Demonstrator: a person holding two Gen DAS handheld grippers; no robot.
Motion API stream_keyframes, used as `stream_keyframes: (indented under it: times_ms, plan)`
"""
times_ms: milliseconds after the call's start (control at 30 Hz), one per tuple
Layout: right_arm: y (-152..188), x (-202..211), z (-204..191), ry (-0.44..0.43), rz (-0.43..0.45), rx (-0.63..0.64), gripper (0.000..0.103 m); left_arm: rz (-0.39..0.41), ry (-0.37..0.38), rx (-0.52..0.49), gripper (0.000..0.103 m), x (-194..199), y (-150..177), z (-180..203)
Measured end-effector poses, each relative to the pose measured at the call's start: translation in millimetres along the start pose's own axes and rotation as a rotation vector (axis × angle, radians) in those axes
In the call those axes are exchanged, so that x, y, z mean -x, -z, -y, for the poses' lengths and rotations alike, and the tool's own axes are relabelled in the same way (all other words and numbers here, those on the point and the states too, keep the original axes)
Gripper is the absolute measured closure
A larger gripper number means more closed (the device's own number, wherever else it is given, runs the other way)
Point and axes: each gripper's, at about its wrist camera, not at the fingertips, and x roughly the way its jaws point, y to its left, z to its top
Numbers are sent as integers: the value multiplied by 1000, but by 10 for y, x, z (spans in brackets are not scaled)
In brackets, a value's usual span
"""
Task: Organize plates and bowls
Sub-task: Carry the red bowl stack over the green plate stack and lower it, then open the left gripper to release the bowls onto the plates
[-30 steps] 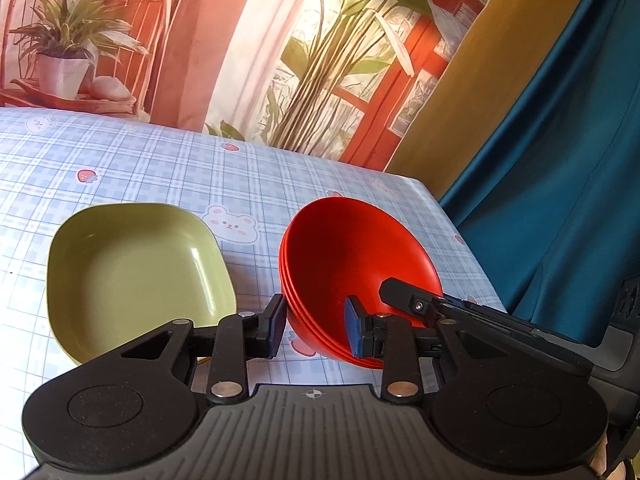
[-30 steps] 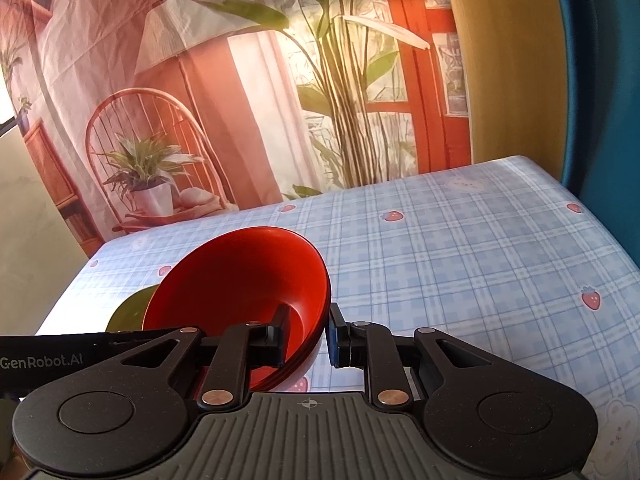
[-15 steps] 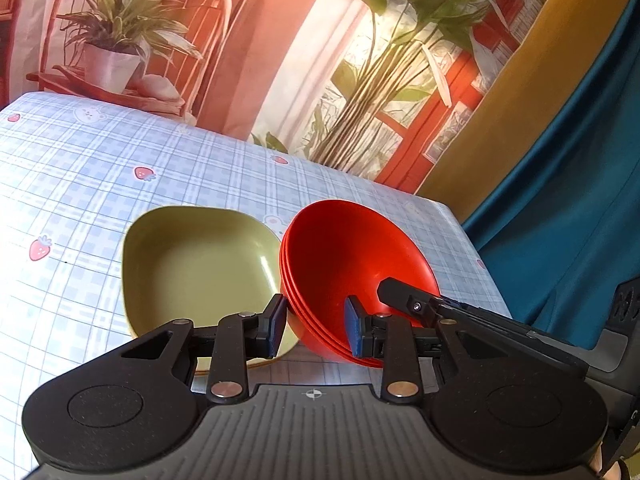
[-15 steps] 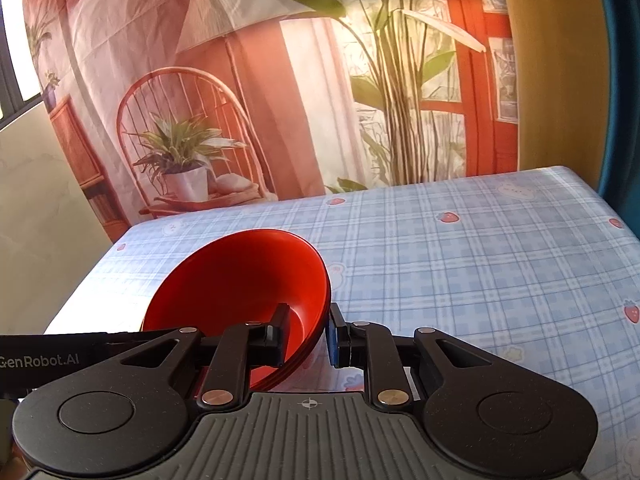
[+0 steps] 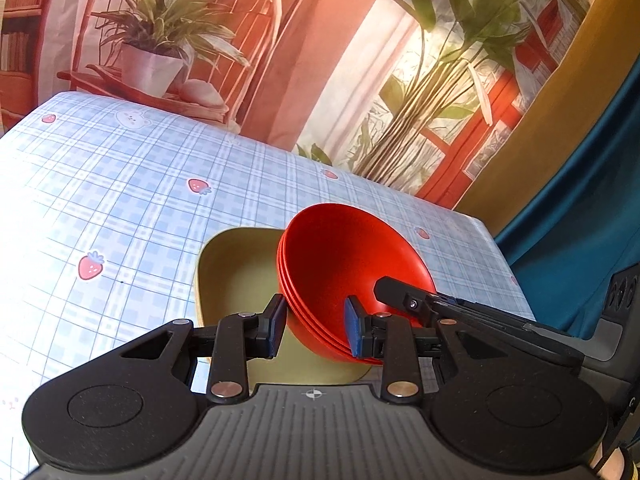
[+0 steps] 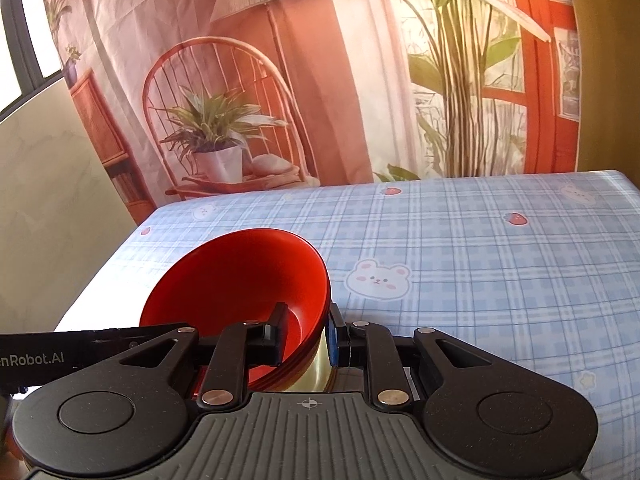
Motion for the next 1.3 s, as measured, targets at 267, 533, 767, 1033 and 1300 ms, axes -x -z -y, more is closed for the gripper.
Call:
stream_keyframes:
  times_ms: [267,533,767,1033,1300]
  plan:
    - [54,-243,-98,-14,-39,15,85,-25,-30,17,71,-90,14,-145]
    - [120,-358,-110,-14,-65,23,85,-49,-44,4,71,-153,64,-183]
    - [143,-385,-92,-4,-75,33,86,-51,-52,-18,71,-170,64,-181]
    - [136,-360,-94,10,-73,35,81,-39,-79,-40,69,-119,34,-163]
    - [93,-226,-120,35,-56,49,67,-17,-107,-76,54,8,-8,-98]
